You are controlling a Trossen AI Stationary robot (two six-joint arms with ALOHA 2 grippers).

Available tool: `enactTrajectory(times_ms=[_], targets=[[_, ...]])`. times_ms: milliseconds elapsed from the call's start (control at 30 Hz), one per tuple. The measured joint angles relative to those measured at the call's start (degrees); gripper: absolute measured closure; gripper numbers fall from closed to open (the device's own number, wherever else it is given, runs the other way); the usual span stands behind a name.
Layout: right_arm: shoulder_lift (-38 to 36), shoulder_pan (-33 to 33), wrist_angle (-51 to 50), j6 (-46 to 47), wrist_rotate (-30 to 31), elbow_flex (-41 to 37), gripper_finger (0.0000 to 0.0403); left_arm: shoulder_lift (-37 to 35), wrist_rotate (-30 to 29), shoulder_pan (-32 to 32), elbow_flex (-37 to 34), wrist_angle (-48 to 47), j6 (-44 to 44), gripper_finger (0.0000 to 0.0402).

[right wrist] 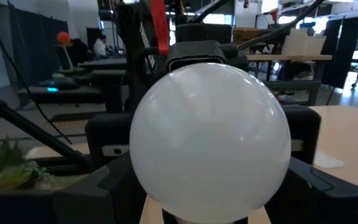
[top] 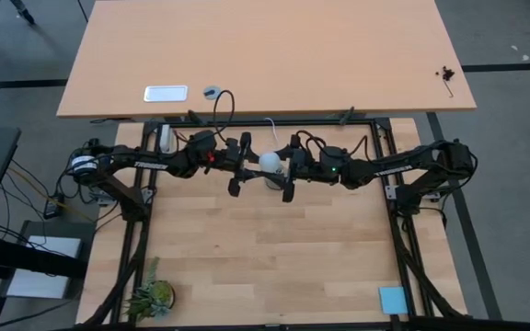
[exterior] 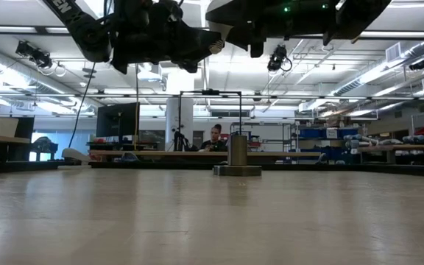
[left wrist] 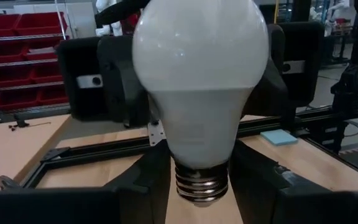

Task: Screw lightbulb
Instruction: Insert the white lightbulb into the gold lamp

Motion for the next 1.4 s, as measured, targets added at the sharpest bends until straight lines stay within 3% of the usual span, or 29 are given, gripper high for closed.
enactTrajectory(times_ms=[167,433,600,767,1033,1400], targets=[[-3.49,-0.27,-0.34,-1.81,0.50,0.20,0.0137,0.40,-0.78,1.55,-0.39,-2.54,-0.17,0.0254],[-9.07,-1.43,-9.17,-3.13,1.16,0.13,0.0145,0.28,-0.97,3.55,-0.35,-6.70,-0.06,0.0253],[-9.03,-3.06,-12.03,-2.60,1.19,-2.15,0.0150,0.15,-1.14,3.47,-0.24,-5.74,1.42,0.0254],[-8.15,-4.54,-7.09,-0.23,1.33,-8.17,0.0153,0.15,-1.74,3.49,-0.24,-5.42,1.51,0.0264],[-0.06,-7.00,14.75,3.38,1.32,-17.81,0.0163,0.15,-3.30,3.47,-0.21,-3.72,1.55,0.0270],[14.58,-9.75,26.98,7.39,1.31,-17.49,0.0171,0.15,-4.78,3.47,-0.14,-4.20,3.05,0.0270]])
